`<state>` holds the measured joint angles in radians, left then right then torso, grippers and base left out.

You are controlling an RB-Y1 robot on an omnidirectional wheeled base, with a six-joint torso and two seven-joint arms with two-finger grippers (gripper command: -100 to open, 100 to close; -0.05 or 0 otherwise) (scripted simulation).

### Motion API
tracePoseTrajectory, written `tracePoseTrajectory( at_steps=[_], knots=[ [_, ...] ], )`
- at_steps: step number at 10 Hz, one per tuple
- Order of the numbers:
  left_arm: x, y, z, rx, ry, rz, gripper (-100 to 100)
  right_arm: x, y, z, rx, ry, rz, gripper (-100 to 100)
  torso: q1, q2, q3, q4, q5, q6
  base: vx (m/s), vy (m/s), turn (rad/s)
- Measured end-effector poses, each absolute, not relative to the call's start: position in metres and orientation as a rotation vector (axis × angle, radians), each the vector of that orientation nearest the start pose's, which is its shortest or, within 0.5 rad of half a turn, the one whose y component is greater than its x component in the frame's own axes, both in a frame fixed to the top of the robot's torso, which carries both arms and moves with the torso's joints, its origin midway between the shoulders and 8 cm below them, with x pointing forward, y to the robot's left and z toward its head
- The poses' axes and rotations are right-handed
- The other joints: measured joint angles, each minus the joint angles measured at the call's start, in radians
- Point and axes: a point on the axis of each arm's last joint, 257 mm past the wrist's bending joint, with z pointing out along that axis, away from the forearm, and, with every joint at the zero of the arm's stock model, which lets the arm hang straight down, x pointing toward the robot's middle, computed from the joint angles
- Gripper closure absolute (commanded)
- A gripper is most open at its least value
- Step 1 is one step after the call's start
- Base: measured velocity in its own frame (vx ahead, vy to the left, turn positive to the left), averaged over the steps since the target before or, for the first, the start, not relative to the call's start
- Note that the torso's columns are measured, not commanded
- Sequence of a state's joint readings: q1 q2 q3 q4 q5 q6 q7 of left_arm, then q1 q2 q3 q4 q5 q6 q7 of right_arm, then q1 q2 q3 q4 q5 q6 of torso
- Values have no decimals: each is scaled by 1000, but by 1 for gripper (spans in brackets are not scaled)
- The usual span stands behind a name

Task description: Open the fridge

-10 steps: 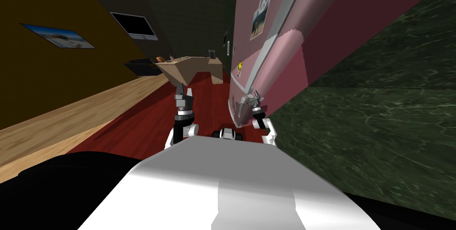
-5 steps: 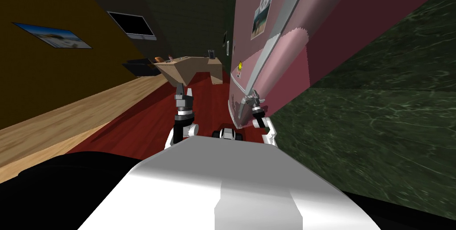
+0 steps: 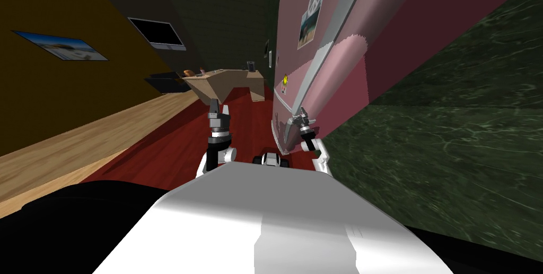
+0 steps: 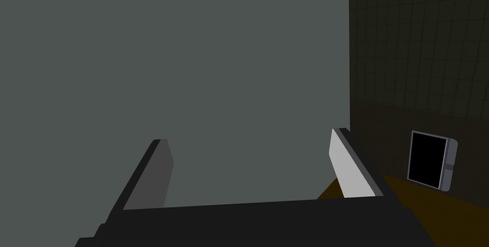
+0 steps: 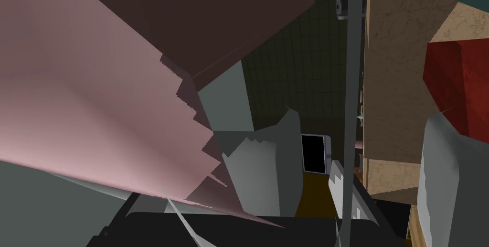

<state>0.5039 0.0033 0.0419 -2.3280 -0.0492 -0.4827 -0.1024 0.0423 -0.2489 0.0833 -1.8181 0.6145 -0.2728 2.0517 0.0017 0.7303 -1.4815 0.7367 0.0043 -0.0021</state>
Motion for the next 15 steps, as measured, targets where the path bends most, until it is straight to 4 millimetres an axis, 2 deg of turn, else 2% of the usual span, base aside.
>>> tracePoseTrajectory(
  at_steps=[4, 5, 7, 8, 15],
  knots=[
    [335, 285, 42, -559, 645, -1137, 0, 509, -185, -81, -975, 837, -916, -100, 1, -5, -4, 3, 0, -3, 5, 17, 13],
    [335, 285, 42, -559, 645, -1137, 0, 509, -186, -82, -975, 840, -915, 100, 0, -4, -3, 1, -2, -2, -13, -19, -36],
    [335, 285, 42, -559, 645, -1137, 0, 506, -183, -79, -966, 827, -913, 100, -1, 2, 2, -1, -3, 0, 4, 70, -51],
    [335, 285, 42, -559, 645, -1137, 0, 506, -186, -75, -955, 829, -925, 100, 7, 1, 1, -3, -2, 0, -2, 204, -79],
    [335, 285, 42, -559, 645, -1138, 0, 505, -209, -81, -925, 896, -1017, 100, 2, -8, -6, 0, -2, -5, 9, 301, -88]
  ],
)
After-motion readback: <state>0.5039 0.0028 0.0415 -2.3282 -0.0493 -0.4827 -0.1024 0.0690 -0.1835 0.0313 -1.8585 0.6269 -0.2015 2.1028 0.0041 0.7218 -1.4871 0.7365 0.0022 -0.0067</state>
